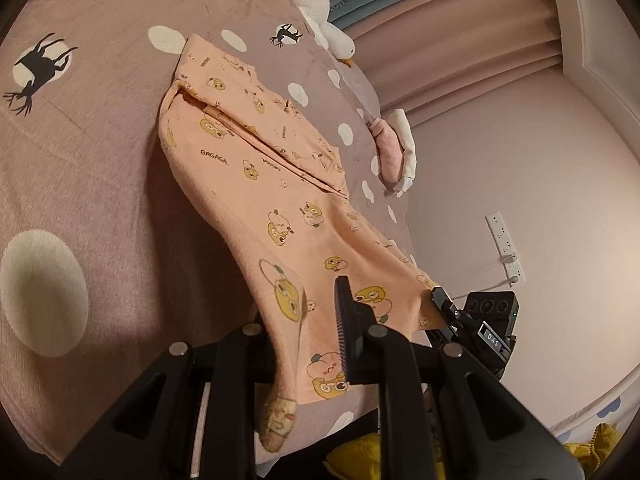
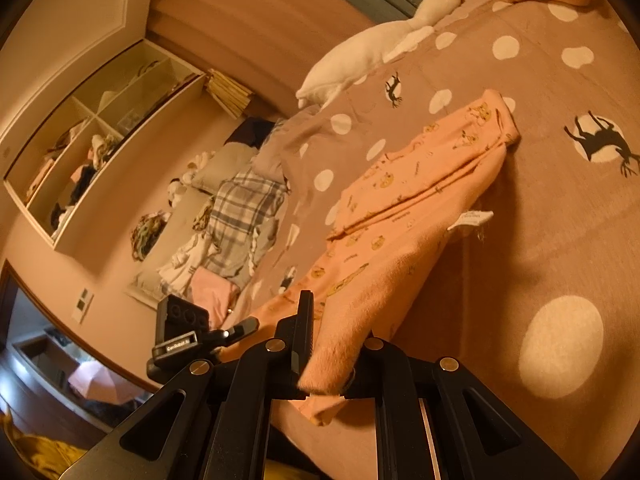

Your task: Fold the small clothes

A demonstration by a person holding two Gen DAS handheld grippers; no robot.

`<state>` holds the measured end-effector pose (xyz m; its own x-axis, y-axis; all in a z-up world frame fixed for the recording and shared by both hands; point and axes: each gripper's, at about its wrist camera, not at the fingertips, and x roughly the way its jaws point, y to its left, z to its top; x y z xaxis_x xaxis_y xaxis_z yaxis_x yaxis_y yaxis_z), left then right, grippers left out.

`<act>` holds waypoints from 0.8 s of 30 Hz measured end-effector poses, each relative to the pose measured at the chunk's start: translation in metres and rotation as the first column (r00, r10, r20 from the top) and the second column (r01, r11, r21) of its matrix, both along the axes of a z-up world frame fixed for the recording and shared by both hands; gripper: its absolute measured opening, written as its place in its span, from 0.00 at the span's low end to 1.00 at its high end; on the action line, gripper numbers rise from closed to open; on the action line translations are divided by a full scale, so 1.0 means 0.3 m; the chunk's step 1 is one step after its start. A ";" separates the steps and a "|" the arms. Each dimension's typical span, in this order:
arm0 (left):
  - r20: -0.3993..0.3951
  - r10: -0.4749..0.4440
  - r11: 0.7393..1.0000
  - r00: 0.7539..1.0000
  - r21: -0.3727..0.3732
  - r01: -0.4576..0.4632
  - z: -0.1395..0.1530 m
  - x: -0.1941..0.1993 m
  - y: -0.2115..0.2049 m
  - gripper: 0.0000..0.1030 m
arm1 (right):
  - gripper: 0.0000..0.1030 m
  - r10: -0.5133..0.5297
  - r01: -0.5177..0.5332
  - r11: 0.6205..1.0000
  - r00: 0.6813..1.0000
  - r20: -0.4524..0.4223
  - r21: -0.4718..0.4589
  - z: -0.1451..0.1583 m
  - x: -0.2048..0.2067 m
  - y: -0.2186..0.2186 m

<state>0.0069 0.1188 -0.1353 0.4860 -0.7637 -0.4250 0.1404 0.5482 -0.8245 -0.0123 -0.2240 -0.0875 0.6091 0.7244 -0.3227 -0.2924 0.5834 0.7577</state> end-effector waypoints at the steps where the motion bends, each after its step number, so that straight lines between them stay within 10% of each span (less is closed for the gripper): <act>1: -0.001 -0.002 1.000 1.000 0.000 0.002 0.001 0.002 0.000 0.16 | 0.12 0.001 -0.001 1.000 1.000 -0.002 0.000 -0.004 0.001 -0.002; 24: 0.087 0.022 1.000 0.996 -0.008 -0.021 0.114 0.146 0.018 0.16 | 0.12 -0.029 0.029 1.000 0.996 0.086 0.002 0.094 0.111 -0.015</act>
